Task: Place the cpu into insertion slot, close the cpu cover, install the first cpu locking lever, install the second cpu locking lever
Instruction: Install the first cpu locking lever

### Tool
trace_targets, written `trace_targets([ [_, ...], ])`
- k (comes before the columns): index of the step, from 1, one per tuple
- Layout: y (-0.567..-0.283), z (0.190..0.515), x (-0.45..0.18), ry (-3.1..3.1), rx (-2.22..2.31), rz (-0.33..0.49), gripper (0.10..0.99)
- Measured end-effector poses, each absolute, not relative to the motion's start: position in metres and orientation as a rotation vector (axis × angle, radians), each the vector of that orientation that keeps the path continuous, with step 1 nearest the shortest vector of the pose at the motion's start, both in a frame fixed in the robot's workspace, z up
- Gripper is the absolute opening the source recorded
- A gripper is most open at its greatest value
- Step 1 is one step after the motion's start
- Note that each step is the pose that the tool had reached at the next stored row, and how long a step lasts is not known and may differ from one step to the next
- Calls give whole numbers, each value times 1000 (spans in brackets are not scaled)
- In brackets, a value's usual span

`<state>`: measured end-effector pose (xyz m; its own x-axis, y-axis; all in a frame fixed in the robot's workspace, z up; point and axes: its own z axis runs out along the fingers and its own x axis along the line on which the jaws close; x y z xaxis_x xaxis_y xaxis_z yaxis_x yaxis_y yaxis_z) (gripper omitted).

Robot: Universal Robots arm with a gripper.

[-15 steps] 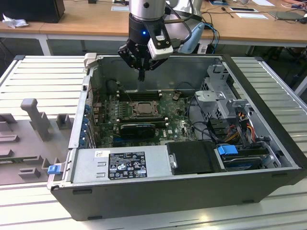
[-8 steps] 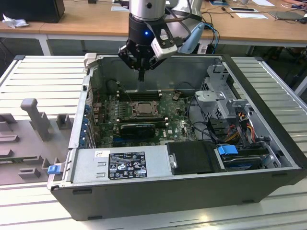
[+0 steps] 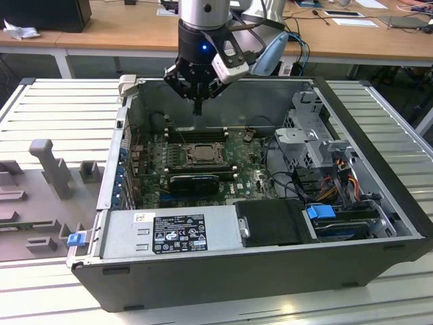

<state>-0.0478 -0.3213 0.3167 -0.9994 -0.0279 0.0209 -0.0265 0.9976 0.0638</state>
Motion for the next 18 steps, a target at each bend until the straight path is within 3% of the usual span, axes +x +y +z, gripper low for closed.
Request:
trace_targets([
  [18, -321, 314, -56, -3153, 66, -100, 106],
])
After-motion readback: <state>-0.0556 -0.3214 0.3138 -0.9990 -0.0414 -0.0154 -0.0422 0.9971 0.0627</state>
